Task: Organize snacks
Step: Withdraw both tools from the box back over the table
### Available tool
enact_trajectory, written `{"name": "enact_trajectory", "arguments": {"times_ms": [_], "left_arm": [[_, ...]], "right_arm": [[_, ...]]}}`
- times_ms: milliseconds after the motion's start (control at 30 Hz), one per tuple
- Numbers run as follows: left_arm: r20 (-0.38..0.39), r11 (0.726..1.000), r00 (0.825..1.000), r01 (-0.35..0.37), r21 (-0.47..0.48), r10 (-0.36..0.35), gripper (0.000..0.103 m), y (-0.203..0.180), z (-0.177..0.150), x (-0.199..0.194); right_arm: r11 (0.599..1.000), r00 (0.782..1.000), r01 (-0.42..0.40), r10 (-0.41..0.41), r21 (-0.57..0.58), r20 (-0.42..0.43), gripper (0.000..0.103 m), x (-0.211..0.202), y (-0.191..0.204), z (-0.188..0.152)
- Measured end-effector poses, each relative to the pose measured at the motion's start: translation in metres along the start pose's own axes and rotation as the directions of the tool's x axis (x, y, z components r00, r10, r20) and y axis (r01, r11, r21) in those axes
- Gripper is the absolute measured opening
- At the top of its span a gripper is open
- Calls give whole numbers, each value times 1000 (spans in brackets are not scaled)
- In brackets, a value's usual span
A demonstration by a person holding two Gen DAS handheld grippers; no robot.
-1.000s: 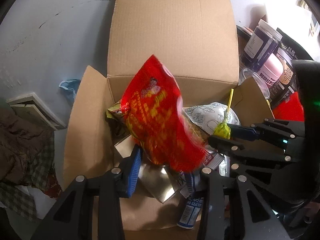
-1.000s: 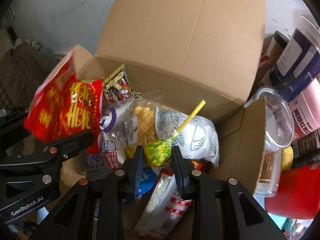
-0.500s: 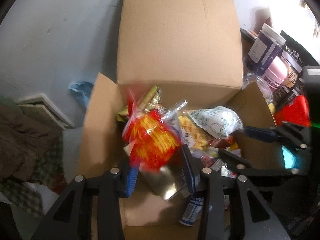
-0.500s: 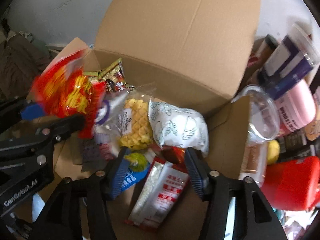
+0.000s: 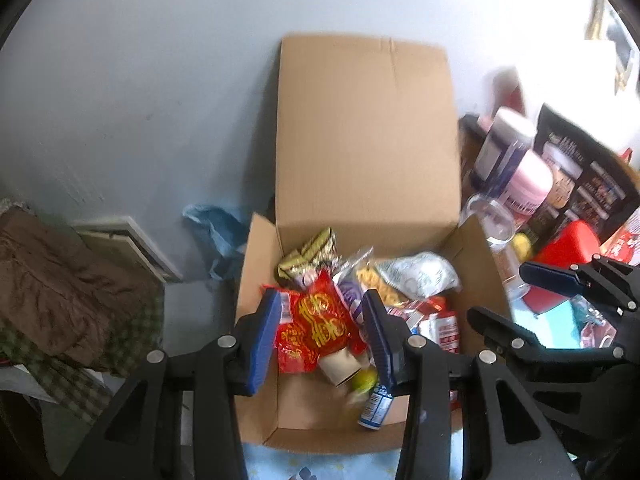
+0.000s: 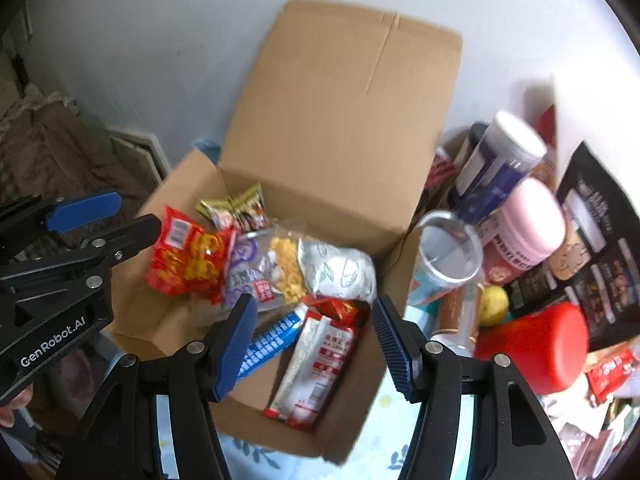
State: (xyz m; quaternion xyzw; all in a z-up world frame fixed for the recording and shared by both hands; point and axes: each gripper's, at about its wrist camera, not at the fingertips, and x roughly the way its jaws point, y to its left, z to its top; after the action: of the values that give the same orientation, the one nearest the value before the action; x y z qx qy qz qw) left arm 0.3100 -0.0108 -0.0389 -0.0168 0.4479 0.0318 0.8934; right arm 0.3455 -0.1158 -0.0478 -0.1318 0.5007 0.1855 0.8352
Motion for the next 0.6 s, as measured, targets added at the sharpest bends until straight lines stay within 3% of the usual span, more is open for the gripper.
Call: {"name": "enact_trajectory", "arguments": {"times_ms": [233, 433, 467, 533, 600], "left_arm": [[110, 1000, 994, -19, 10, 18, 42, -1, 7, -66], [179, 1000, 984, -20, 5, 18, 43, 2, 4, -118], [191, 1000, 982, -19, 2, 18, 46, 3, 3, -127], [212, 1000, 977, -17, -11, 19, 75, 4, -1, -142], [251, 1000, 968, -15, -26, 21, 81, 5, -8, -160]], "right_arm": [[1000, 994, 4, -5, 15, 107, 61, -56, 4, 1], [1000, 977, 14, -17, 16, 212, 68, -114, 13, -5], [1000, 974, 15, -18, 18, 224, 71, -122, 14, -7], [999, 966, 23, -29, 26, 257, 76, -143, 16, -13], [999, 957, 36, -43, 31, 286, 80, -162, 18, -20]]}}
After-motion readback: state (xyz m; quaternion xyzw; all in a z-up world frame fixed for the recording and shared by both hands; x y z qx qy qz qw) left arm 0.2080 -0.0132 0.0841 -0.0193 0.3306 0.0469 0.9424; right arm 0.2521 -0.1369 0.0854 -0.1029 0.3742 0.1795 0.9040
